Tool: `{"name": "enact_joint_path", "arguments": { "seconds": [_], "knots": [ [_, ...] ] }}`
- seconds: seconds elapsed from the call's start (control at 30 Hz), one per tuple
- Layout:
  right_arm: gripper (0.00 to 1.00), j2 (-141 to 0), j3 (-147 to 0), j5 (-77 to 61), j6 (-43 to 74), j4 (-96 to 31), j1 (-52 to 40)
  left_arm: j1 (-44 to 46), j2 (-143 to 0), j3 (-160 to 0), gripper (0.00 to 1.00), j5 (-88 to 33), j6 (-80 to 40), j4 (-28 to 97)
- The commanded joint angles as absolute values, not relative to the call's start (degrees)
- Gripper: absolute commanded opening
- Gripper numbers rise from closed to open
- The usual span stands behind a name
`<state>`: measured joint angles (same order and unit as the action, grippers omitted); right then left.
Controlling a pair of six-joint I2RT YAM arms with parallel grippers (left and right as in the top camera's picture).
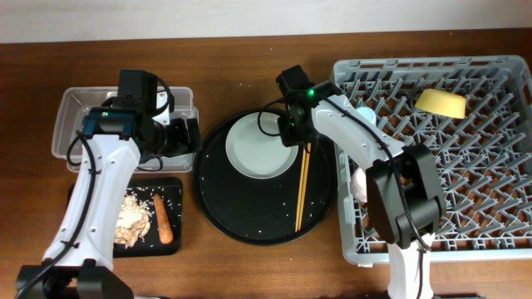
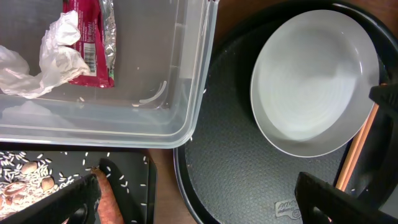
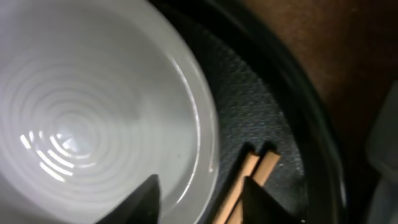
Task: Sort waste into correct bins and load items into the dishwasher rack
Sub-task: 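Grasp the white plate's rim with the right gripper, then stand the white plate upright in the rack with the right gripper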
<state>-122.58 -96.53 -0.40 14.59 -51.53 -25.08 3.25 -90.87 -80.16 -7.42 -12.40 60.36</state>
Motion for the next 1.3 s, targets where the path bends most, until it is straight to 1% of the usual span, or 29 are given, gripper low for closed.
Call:
{"name": "enact_joint_path", "arguments": {
  "seconds": [0.0, 0.17, 0.27, 0.3, 0.33, 0.4, 0.43, 0.53, 0.63, 0.7, 0.77, 0.9, 1.0, 1.07, 1.1, 1.17, 1.27],
  "knots": [
    [0.32, -123.5, -96.53, 2.0, 14.48, -51.62, -25.67, 3.31, -90.94, -80.34, 0.99, -7.22, -11.88, 60.29],
    [0.3, -123.52, -93.56, 2.0, 14.5, -47.99, -26.02, 3.31, -90.94, -80.34, 0.99, -7.22, -11.88, 60.31],
    [0.3, -123.52, -89.01, 1.98, 14.48, -42.85, -26.02, 3.31, -90.94, -80.34, 0.99, -7.22, -11.88, 60.29],
    [0.28, -123.52, -87.72, 2.0, 14.48, -41.56, -26.02, 3.31, -90.94, -80.34, 0.99, -7.22, -11.88, 60.29],
    [0.26, -123.52, -87.13, 2.0, 14.48, -40.86, -26.04, 3.31, -90.94, -80.34, 0.99, -7.22, -11.88, 60.29],
    [0.15, -123.52, -87.07, 2.02, 14.46, -40.56, -26.02, 3.31, -90.94, -80.34, 0.99, -7.22, -11.88, 60.29],
    [0.04, -123.46, -87.18, 2.02, 14.44, -40.18, -25.87, 3.31, -90.94, -80.34, 0.99, -7.22, -11.88, 60.29],
    [0.04, -122.91, -89.21, 2.02, 13.93, -41.08, -25.76, 3.31, -90.94, -80.34, 0.99, -7.22, -11.88, 60.29],
    [0.04, -120.42, -95.74, 2.31, 13.69, -48.23, -25.76, 3.31, -90.94, -80.34, 0.99, -7.22, -11.88, 60.29],
    [0.04, -117.14, -98.91, 4.14, 9.52, -53.19, -25.76, 3.31, -90.94, -80.34, 0.99, -7.22, -11.88, 60.29],
    [0.04, -111.53, -100.42, 12.91, 7.73, -58.98, -25.76, 3.31, -90.94, -80.34, 0.99, -7.22, -11.88, 60.29],
    [0.04, -99.33, -100.42, 27.31, 7.75, -65.82, -25.76, 3.31, -90.94, -80.34, 0.99, -7.22, -11.88, 60.29],
    [0.04, -88.86, -100.42, 41.58, 7.79, -66.65, -25.76, 3.31, -90.94, -80.34, 0.99, -7.22, -11.88, 60.29],
    [0.04, -83.07, -100.42, 56.97, 8.01, -65.58, -25.76, 3.31, -90.94, -80.34, 0.99, -7.22, -11.88, 60.29],
    [0.04, -81.71, -100.4, 63.7, 8.01, -65.6, -25.76, 3.31, -90.94, -80.34, 0.99, -7.22, -11.88, 60.29],
    [0.04, -81.14, -100.4, 72.44, 8.01, -65.82, -25.74, 3.31, -90.94, -80.34, 0.99, -7.22, -11.88, 60.29],
    [0.04, -82.04, -100.18, 77.41, 9.96, -65.65, -22.65, 3.31, -90.94, -80.34, 0.99, -7.22, -11.88, 60.29]
  ]
}}
